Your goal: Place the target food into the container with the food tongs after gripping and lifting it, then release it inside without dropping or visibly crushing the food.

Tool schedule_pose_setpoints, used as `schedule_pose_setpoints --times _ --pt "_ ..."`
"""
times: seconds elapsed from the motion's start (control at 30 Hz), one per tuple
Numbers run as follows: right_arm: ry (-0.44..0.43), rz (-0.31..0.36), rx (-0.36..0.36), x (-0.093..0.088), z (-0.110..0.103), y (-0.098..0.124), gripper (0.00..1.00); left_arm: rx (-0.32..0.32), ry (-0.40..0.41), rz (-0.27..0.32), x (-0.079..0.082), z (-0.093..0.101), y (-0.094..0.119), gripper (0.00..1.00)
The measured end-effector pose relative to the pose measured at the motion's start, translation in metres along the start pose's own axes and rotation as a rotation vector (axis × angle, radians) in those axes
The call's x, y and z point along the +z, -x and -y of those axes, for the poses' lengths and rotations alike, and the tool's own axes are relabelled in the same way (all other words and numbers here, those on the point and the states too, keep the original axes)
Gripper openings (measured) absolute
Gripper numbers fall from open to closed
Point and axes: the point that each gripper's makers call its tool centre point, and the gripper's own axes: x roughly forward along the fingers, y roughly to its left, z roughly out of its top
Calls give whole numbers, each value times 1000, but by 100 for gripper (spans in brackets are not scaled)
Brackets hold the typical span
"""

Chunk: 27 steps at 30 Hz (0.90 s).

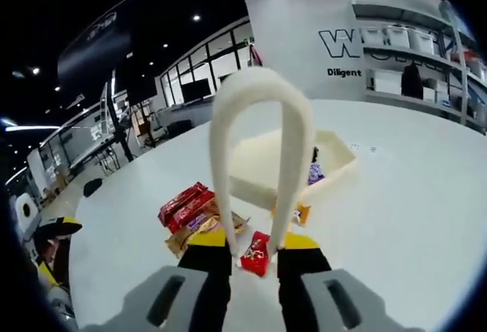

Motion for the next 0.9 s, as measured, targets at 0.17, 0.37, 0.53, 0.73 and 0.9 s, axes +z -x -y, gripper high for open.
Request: schedule_pose_setpoints --times 0.17,0.37,0.53,0.73,0.9 --pt "25 -4 -55 0 2 -4 16 0 -2 1 0 1 1 81" --pt "23 -5 -106 0 4 -6 16 -1 -2 1 -1 1 3 80" --pt "4 -7 -130 1 3 -9 17 0 0 7 -1 0 5 80" --pt "10 -11 -174 -2 5 -11 17 -1 1 7 -1 -2 7 80" --pt "30 -16 -204 -4 7 -13 17 0 -1 11 0 -3 8 80"
